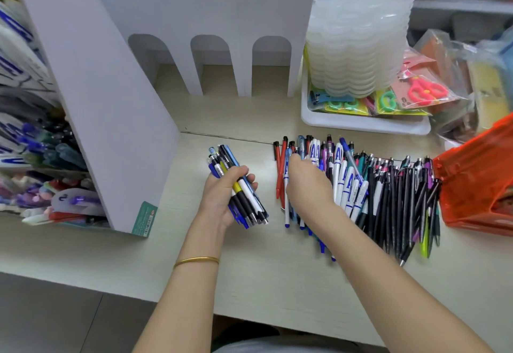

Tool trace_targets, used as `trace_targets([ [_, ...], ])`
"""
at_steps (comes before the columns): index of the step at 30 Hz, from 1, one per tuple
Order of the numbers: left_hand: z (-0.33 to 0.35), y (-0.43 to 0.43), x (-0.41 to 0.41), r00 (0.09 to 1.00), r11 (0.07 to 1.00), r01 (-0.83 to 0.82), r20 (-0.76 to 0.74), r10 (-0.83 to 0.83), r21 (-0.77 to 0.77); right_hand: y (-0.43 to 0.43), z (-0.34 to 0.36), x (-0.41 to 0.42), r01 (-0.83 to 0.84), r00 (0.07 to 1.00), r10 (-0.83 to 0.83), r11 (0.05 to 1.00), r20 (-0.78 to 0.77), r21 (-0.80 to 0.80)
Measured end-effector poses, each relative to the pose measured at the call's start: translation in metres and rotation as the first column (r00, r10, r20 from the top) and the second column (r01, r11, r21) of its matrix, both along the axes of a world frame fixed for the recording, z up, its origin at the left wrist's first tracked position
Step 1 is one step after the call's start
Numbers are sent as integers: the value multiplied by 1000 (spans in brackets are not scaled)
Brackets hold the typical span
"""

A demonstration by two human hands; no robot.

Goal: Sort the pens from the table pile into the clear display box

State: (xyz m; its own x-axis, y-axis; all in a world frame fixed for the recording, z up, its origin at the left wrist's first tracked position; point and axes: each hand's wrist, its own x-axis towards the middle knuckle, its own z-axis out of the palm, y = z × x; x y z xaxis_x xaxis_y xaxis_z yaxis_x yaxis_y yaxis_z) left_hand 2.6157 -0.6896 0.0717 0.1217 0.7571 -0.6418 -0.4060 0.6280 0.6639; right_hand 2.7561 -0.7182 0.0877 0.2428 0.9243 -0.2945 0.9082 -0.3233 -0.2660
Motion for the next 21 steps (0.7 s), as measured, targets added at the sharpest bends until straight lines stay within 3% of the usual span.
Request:
trace_targets([
  [5, 1, -10, 2, 996, 999, 33, 78, -31, -21, 3, 1, -11, 10, 992, -4, 999, 125, -52],
  [13, 8, -20, -3, 997, 999, 13, 75, -10, -33, 1, -5, -25, -47, 957, 86, 989, 278, -143],
  [17, 13, -25, -8, 994, 1000, 14, 109, -12, -15, 5, 3, -8, 87, 995, -92, 992, -50, -93],
  [21, 16, -31, -11, 980, 1000, -23, 196, 22, 4, -9, 24, -3, 197, 865, -154, 979, -477, 41],
])
